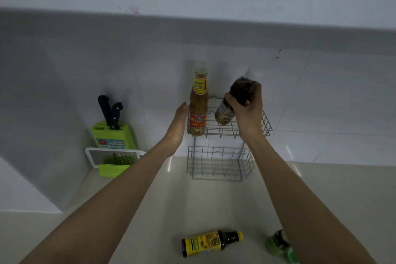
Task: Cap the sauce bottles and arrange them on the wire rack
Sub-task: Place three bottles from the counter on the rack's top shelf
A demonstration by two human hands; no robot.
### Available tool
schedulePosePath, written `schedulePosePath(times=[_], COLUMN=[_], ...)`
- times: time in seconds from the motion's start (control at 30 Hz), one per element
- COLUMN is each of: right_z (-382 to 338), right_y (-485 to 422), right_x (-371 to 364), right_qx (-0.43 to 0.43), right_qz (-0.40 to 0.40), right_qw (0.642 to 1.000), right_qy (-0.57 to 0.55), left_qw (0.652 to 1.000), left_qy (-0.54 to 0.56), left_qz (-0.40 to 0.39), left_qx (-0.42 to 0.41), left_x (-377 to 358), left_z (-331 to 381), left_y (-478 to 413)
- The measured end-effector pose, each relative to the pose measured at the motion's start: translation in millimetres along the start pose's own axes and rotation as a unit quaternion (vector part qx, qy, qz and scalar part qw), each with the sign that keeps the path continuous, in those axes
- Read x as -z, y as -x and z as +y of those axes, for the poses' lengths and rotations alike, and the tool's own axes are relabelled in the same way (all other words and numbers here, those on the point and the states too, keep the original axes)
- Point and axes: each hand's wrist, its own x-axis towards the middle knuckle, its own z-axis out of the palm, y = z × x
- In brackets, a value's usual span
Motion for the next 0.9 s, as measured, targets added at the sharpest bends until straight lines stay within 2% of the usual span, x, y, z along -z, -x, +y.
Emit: schedulePosePath(times=[0.2,0.47,0.7,0.8,0.9], right_z=[36,44,34,27,18], right_y=[-19,-12,-2,0,9], right_x=[-7,-15,-20,-18,-18], right_qx=[-0.050,-0.074,-0.134,-0.132,-0.116], right_qz=[-0.079,-0.160,-0.171,-0.186,-0.195], right_qw=[0.993,0.976,0.966,0.955,0.958], right_qy=[0.066,0.128,0.141,0.190,0.176], left_qw=[0.997,0.993,0.992,0.991,0.992], left_qy=[0.071,0.101,0.083,0.080,0.073], left_qz=[-0.019,-0.024,-0.044,-0.048,-0.048], left_qx=[0.024,0.050,0.078,0.091,0.092], left_x=[-14,-8,-7,-5,-7], left_z=[4,-10,-7,-6,-4], left_y=[-3,-14,-14,-13,-10])
